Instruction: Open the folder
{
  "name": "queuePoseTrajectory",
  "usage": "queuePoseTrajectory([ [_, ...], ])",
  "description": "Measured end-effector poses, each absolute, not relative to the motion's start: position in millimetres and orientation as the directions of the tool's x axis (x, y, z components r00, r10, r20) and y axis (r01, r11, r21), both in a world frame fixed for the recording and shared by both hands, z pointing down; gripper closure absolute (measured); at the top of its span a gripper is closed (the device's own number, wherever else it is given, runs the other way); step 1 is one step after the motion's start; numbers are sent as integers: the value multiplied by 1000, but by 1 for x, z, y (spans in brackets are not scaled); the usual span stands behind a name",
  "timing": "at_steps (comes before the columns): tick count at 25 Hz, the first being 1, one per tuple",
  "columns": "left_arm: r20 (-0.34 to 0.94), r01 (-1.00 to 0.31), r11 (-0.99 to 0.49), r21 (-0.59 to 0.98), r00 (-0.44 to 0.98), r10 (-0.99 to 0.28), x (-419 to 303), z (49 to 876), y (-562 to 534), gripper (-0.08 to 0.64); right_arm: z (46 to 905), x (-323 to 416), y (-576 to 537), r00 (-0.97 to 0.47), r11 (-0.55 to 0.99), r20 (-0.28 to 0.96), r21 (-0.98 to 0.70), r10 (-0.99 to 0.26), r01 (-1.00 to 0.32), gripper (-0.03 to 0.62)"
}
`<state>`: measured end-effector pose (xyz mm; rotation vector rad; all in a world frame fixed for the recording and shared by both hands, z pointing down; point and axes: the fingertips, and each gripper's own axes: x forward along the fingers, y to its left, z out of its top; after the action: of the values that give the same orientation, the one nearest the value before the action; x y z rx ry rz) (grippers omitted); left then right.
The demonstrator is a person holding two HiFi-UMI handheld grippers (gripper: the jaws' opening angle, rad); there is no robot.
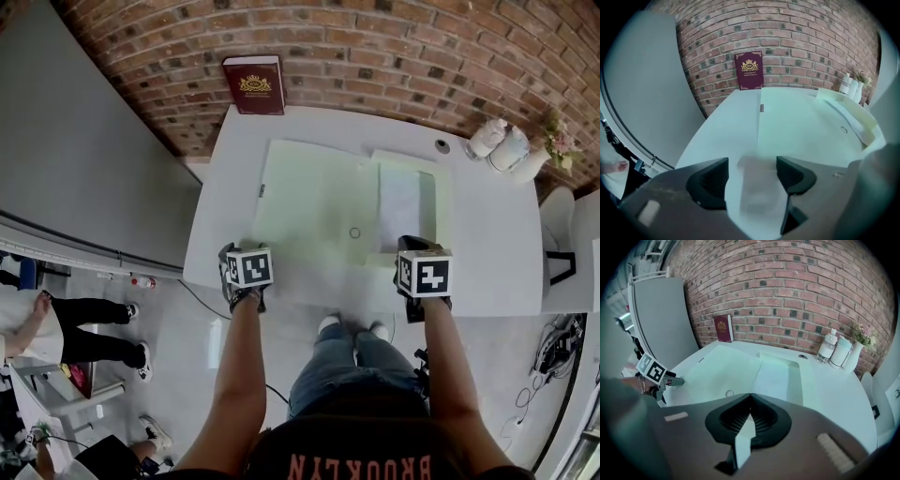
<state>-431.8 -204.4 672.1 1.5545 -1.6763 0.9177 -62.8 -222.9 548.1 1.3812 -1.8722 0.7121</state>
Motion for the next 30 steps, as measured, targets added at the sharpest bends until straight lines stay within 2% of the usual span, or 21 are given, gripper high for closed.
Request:
queuePoseTrajectory([
  [5, 851, -994, 56, -94, -110, -513, -440, 672, -200, 161, 541, -58, -219, -206, 291, 784, -34, -586, -956, 590],
  [14, 827, -977, 52, -205, -201, -525, -440, 646, -198, 163, 518, -41, -215, -241, 307, 745, -51, -622, -950, 589],
  [30, 706, -963, 134, -235, -263, -658, -415, 566, -191, 163, 481, -8, -223, -310, 305, 655, -126, -689, -944, 589],
])
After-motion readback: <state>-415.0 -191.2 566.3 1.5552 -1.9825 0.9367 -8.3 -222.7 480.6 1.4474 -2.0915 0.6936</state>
